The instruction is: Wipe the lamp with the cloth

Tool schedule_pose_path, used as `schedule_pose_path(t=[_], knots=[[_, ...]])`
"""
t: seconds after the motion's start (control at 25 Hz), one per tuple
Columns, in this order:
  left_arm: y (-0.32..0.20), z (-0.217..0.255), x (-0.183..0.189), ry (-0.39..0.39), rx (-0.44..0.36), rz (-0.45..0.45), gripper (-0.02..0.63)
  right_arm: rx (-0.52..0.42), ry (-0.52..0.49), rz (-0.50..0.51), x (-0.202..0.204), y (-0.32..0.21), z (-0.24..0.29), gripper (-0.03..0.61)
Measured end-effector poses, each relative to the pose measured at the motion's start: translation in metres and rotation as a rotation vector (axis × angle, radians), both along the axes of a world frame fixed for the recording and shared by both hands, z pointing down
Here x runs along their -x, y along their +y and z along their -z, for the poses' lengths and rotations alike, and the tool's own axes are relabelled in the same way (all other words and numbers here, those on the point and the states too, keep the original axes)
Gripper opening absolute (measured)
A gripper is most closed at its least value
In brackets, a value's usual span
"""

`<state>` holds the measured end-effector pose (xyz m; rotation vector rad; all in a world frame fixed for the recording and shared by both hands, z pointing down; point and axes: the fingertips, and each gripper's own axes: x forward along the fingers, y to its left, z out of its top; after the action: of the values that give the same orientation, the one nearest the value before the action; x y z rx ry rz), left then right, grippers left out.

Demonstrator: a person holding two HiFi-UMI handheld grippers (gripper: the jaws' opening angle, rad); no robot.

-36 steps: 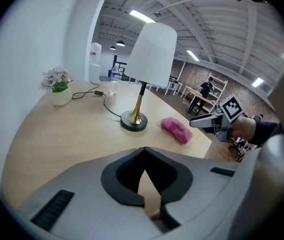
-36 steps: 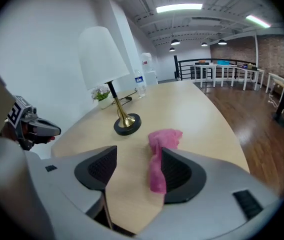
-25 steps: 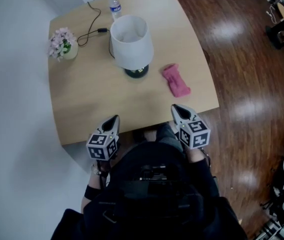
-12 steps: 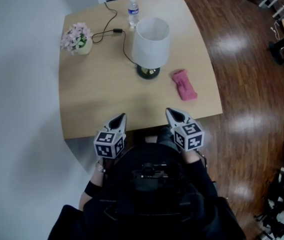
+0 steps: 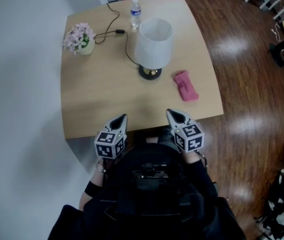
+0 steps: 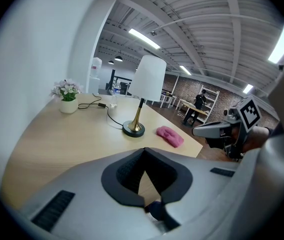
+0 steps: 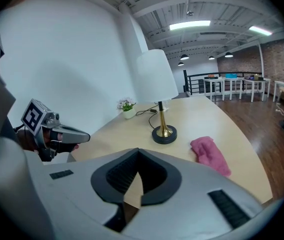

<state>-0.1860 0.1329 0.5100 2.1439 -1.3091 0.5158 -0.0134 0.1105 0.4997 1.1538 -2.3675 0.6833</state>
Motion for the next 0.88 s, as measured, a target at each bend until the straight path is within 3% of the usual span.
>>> schedule_pose_path(t=[0.88], knots=[[-0.0004, -0.0012, -0.0074, -0.004, 0.01, 0.008, 0.003, 0.036, 0.001, 0.021, -0.0055, 0.0036, -0.007, 0.008]])
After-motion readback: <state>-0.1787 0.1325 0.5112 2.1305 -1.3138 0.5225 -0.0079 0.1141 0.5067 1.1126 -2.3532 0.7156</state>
